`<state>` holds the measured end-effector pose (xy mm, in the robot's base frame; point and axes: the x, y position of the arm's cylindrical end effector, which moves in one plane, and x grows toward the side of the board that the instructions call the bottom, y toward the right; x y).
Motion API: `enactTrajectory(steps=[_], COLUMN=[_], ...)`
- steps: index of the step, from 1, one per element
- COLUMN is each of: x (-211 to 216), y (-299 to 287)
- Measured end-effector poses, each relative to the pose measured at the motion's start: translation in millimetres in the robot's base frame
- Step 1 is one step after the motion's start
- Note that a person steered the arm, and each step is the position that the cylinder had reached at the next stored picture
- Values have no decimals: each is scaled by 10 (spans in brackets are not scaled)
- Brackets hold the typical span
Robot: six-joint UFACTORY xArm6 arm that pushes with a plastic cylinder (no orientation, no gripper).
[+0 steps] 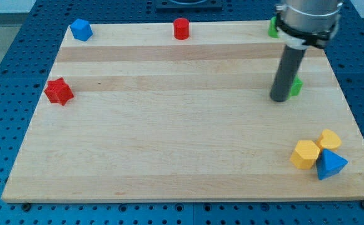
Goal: Push the arm to the right edge of the board
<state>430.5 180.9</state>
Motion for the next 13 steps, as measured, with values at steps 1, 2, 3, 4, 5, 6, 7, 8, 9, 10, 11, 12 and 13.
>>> enactTrajectory(steps=[1, 2, 3, 4, 5, 6, 7, 8, 9, 10, 11, 12, 13], x=[4, 10, -343, -428, -368, -239, -239, -211, -154, -139, 73, 286, 391], y=[93, -543, -495, -334, -291, -154, -154, -224, -225, -225, -194, 178, 608])
